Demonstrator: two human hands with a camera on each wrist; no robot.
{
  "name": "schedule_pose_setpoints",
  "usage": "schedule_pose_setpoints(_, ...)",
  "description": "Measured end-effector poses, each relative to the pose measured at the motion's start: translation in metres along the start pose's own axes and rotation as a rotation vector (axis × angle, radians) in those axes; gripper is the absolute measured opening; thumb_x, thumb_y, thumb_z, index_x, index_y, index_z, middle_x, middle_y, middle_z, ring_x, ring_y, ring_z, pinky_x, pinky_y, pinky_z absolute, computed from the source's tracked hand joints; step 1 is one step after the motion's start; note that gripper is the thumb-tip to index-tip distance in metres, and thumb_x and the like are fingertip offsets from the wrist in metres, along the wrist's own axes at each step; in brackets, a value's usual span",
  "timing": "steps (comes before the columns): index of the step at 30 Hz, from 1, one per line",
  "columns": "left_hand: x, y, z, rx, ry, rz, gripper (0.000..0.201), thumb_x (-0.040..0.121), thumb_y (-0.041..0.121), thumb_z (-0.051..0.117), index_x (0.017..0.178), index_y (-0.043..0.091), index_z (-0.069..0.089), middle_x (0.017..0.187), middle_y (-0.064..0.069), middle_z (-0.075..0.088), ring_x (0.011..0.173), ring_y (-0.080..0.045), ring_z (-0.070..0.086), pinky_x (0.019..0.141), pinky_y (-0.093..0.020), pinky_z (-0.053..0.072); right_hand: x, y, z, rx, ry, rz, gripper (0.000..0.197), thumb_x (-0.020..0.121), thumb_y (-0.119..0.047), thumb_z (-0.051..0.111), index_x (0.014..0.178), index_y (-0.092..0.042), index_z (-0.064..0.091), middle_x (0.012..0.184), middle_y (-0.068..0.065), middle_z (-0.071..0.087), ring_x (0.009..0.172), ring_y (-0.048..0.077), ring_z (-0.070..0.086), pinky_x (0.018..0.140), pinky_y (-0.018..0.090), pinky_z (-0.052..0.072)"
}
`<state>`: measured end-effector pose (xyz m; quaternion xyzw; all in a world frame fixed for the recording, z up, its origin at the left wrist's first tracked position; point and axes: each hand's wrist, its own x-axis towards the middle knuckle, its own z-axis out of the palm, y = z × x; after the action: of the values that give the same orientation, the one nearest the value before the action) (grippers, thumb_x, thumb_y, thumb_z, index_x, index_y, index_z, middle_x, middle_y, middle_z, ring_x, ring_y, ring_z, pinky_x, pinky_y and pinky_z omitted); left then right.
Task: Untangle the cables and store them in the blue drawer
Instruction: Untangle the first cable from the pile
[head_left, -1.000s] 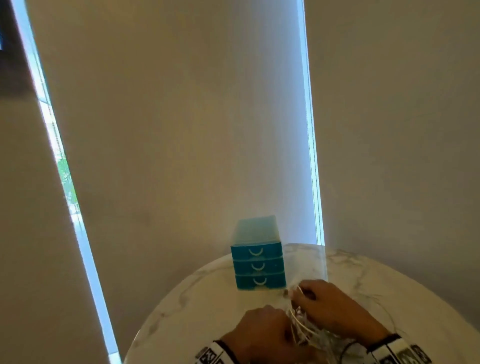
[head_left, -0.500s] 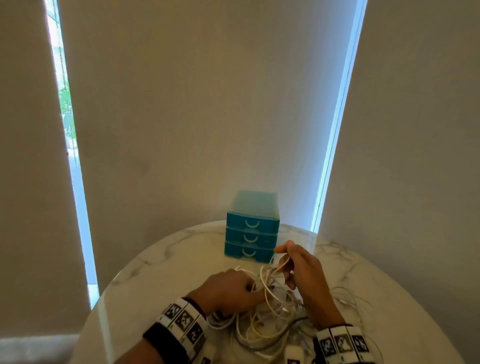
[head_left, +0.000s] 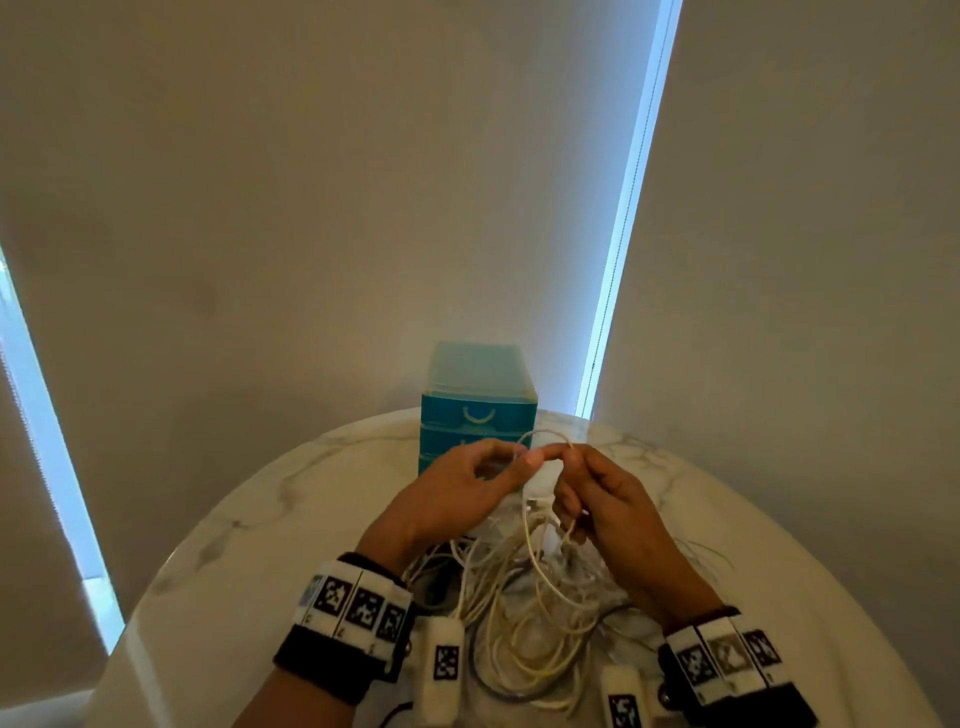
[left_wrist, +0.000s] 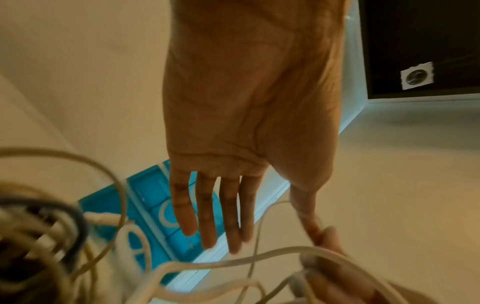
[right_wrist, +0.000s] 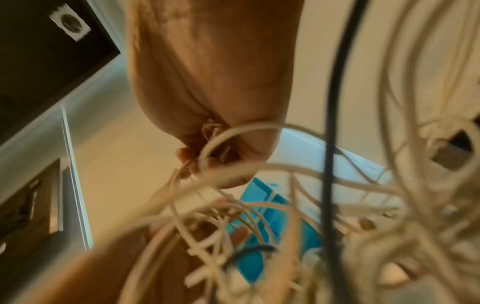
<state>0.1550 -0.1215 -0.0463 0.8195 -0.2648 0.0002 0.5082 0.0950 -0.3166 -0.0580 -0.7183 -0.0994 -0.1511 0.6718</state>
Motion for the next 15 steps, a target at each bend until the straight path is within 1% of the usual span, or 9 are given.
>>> schedule_pose_setpoints(1, 0.0, -0.004, 0.002, -0.011, -0.026, 0.01, 0.045, 0.101, 0.063, 0.059, 0.123, 0.029, 0.079, 0.114, 0.015, 0.079, 0.108, 0.001, 0.073, 0.091, -0.02, 0.053, 0.0, -0.005, -0.004, 0.043, 0.007, -0.004, 0.035, 0.11, -0.038, 0.047, 0.119, -0.024, 0.078, 0.07, 0.009, 0.051, 0.064, 0.019, 0.051, 0.058, 0.029, 0.043)
schedule_pose_setpoints(2, -0.001, -0.008, 0.004, -0.021, -0.036, 0.031, 0.04, 0.104, 0.058, 0.06, 0.112, 0.027, 0.083, 0.105, 0.013, 0.082, 0.099, 0.0, 0.076, 0.086, -0.023, 0.057, 0.001, -0.01, -0.009, 0.085, 0.018, -0.009, 0.037, 0.112, -0.035, 0.046, 0.123, -0.02, 0.077, 0.07, 0.008, 0.051, 0.065, 0.017, 0.051, 0.058, 0.028, 0.042)
schedule_pose_setpoints(3, -0.002, -0.013, 0.006, -0.028, -0.029, 0.059, 0.034, 0.105, 0.051, 0.062, 0.107, 0.025, 0.084, 0.099, 0.011, 0.083, 0.092, -0.002, 0.077, 0.085, -0.028, 0.061, 0.001, -0.013, -0.013, 0.119, 0.031, -0.01, 0.038, 0.113, -0.034, 0.045, 0.126, -0.016, 0.076, 0.07, 0.007, 0.05, 0.066, 0.016, 0.051, 0.059, 0.028, 0.042)
schedule_pose_setpoints(4, -0.004, -0.017, 0.007, -0.029, -0.009, 0.082, 0.028, 0.106, 0.045, 0.064, 0.104, 0.025, 0.084, 0.097, 0.01, 0.083, 0.089, -0.004, 0.078, 0.086, -0.032, 0.063, 0.001, -0.015, -0.016, 0.146, 0.04, -0.003, 0.04, 0.112, -0.035, 0.045, 0.128, -0.012, 0.074, 0.07, 0.007, 0.048, 0.066, 0.016, 0.05, 0.06, 0.029, 0.042)
schedule_pose_setpoints(6, -0.01, -0.023, 0.006, -0.026, 0.043, 0.109, 0.023, 0.106, 0.04, 0.065, 0.101, 0.025, 0.082, 0.095, 0.011, 0.082, 0.087, -0.004, 0.078, 0.089, -0.036, 0.064, 0.001, -0.014, -0.017, 0.19, 0.058, 0.036, 0.043, 0.11, -0.038, 0.048, 0.127, -0.007, 0.072, 0.066, 0.006, 0.041, 0.066, 0.019, 0.049, 0.063, 0.032, 0.044)
schedule_pose_setpoints(9, -0.02, -0.031, 0.002, -0.019, 0.043, 0.064, 0.023, 0.106, 0.043, 0.065, 0.105, 0.025, 0.079, 0.096, 0.012, 0.082, 0.089, -0.007, 0.078, 0.092, -0.04, 0.064, -0.001, -0.016, -0.011, 0.223, 0.008, 0.084, 0.045, 0.115, -0.035, 0.04, 0.126, -0.004, 0.069, 0.06, 0.003, 0.033, 0.057, 0.02, 0.044, 0.061, 0.035, 0.041)
schedule_pose_setpoints(12, -0.028, -0.031, 0.006, -0.088, -0.001, 0.018, 0.029, 0.101, 0.056, 0.067, 0.116, 0.032, 0.073, 0.099, 0.007, 0.082, 0.093, -0.014, 0.079, 0.093, -0.047, 0.064, -0.004, -0.036, -0.005, 0.342, -0.106, 0.005, 0.044, 0.116, -0.032, 0.037, 0.129, -0.001, 0.065, 0.057, 0.0, 0.029, 0.047, 0.014, 0.029, 0.052, 0.03, 0.033)
schedule_pose_setpoints(13, -0.029, -0.028, 0.007, -0.1, 0.004, 0.02, 0.032, 0.1, 0.06, 0.067, 0.121, 0.036, 0.07, 0.098, 0.005, 0.082, 0.091, -0.016, 0.079, 0.09, -0.046, 0.065, -0.004, -0.041, -0.004, 0.373, -0.144, -0.017, 0.043, 0.115, -0.031, 0.038, 0.13, -0.001, 0.064, 0.058, 0.0, 0.028, 0.045, 0.013, 0.026, 0.049, 0.029, 0.03)
schedule_pose_setpoints(15, -0.031, -0.019, 0.009, -0.107, 0.033, 0.05, 0.037, 0.098, 0.062, 0.067, 0.128, 0.041, 0.067, 0.086, 0.0, 0.08, 0.079, -0.016, 0.077, 0.077, -0.036, 0.065, -0.004, -0.046, -0.002, 0.412, -0.225, -0.013, 0.041, 0.113, -0.03, 0.041, 0.127, -0.002, 0.067, 0.063, 0.003, 0.022, 0.045, 0.013, 0.018, 0.047, 0.031, 0.021)
